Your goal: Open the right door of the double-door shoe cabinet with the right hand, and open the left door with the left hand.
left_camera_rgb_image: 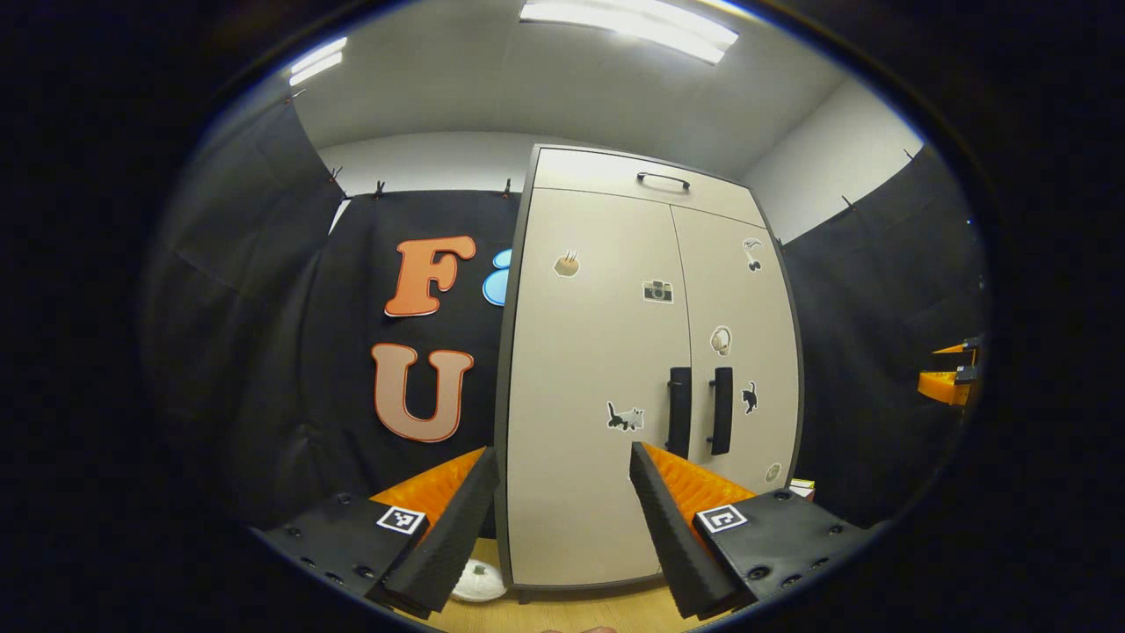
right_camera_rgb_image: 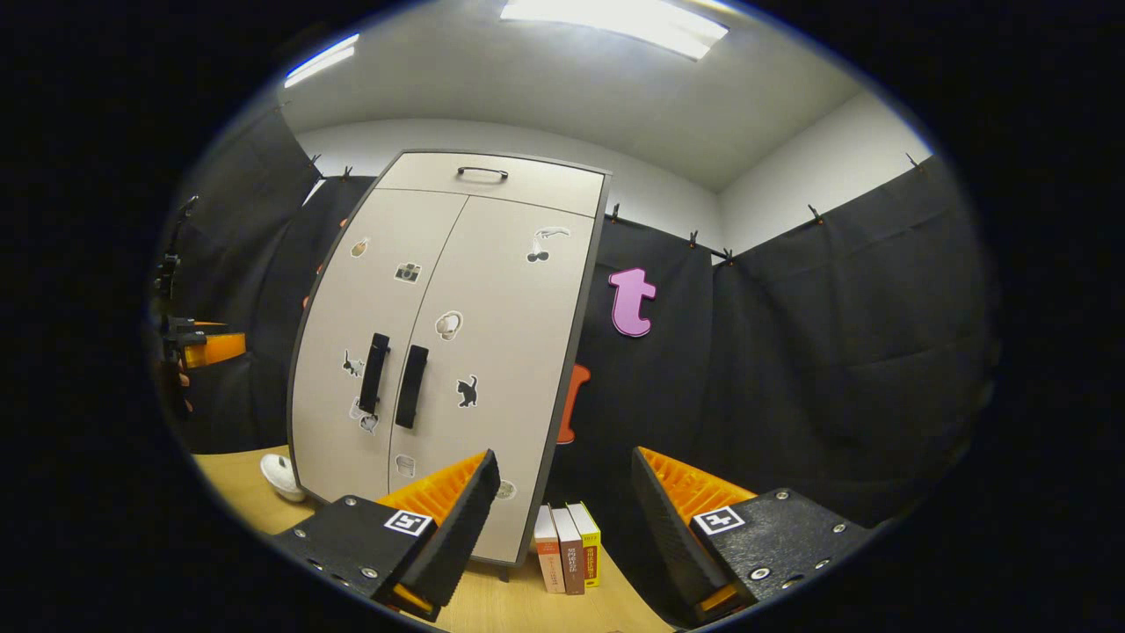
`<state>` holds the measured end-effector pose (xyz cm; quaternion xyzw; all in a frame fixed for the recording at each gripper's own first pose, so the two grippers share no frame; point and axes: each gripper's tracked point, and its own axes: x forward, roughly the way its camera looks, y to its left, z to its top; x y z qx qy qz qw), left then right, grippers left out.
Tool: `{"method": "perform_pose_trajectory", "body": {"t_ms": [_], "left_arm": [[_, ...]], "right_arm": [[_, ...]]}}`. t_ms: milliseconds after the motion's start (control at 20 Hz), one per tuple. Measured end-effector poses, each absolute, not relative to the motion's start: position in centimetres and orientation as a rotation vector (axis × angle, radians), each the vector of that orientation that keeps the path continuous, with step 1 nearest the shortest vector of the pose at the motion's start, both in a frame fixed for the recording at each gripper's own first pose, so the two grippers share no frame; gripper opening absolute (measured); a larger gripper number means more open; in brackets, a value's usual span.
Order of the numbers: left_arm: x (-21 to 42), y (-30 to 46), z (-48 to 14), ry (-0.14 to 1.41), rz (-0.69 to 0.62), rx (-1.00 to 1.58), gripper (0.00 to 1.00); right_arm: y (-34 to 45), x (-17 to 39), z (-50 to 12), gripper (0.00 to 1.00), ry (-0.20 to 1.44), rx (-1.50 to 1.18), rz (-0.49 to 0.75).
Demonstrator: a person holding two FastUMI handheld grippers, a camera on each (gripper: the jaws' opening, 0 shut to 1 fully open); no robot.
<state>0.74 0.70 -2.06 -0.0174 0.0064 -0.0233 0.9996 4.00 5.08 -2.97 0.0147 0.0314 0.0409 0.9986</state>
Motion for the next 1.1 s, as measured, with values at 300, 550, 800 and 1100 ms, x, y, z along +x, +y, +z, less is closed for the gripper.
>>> {"method": "perform_pose_trajectory", "body": {"t_ms": [300, 550, 800, 1100], "left_arm": [[0.6, 2.1, -2.4, 0.016, -0.043, -0.028, 0.96], [0.4, 3.2, -2.7, 0.013, -0.029, -0.020, 0.95], [0.4, 4.7, -3.3, 0.019, -0.005, -0.013, 0.96], [0.4, 5.9, -4.2, 0.033, 0.009, -0.020, 0.96]], "right_arm": [[7.3, 5.5, -3.7, 0.92, 0.083, 0.056, 0.118], [9.6, 7.3, -5.0, 0.92, 0.121, 0.076, 0.155], [12.2, 9.0, -5.8, 0.92, 0.154, 0.088, 0.209], [14.1, 10.4, -6.8, 0.93, 0.187, 0.116, 0.242]]}}
